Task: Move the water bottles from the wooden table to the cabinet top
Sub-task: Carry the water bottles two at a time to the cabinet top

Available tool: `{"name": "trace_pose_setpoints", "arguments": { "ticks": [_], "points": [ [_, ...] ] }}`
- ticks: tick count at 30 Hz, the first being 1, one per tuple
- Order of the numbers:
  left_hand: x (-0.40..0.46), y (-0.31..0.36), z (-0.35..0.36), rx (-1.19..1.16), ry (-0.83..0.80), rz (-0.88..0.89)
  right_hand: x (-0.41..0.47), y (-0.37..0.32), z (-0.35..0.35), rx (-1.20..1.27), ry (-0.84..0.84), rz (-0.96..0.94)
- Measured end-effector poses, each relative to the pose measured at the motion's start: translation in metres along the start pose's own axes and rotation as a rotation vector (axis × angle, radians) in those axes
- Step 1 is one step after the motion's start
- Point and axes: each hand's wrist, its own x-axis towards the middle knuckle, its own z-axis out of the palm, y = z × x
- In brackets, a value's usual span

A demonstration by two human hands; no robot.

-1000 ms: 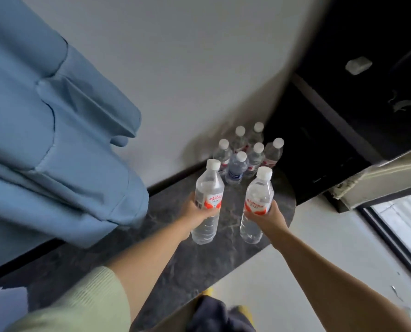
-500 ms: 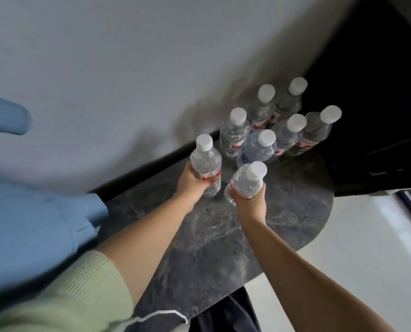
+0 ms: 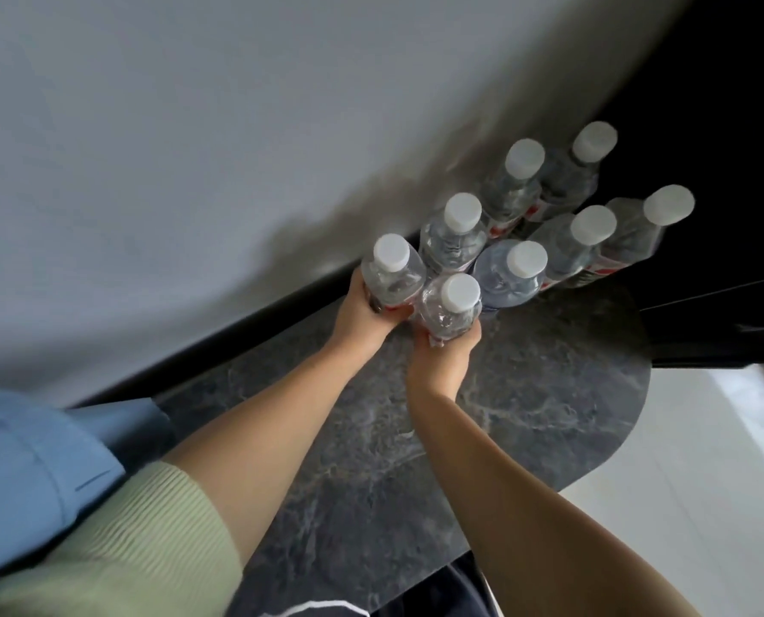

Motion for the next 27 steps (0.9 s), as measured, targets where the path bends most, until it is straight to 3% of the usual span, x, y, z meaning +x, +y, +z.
{"name": "trace_pose_setpoints", "arguments": {
  "ticks": [6, 9, 16, 27],
  "points": [
    [-0.006, 0.011, 0.0, -0.011, -0.041, 0.023, 0.004, -0.008, -0.013, -0.097, -0.094, -0.016],
    [-0.021, 0.008, -0.001, -0.052, -0.011, -0.076, -0.002, -0.005, -0.026, -0.136, -0.175, -0.03],
    [-0.089, 0.017, -0.008, 0.113, -0.033, -0.217, -0.034, 0.001, -0.098, -0.302, -0.245, -0.064],
    [-0.179, 0.142, -0.015, 0.255, -0.157, 0.053, -0.093, -0.09, -0.202, -0.599, -0.204, -0.295]
  ]
}}
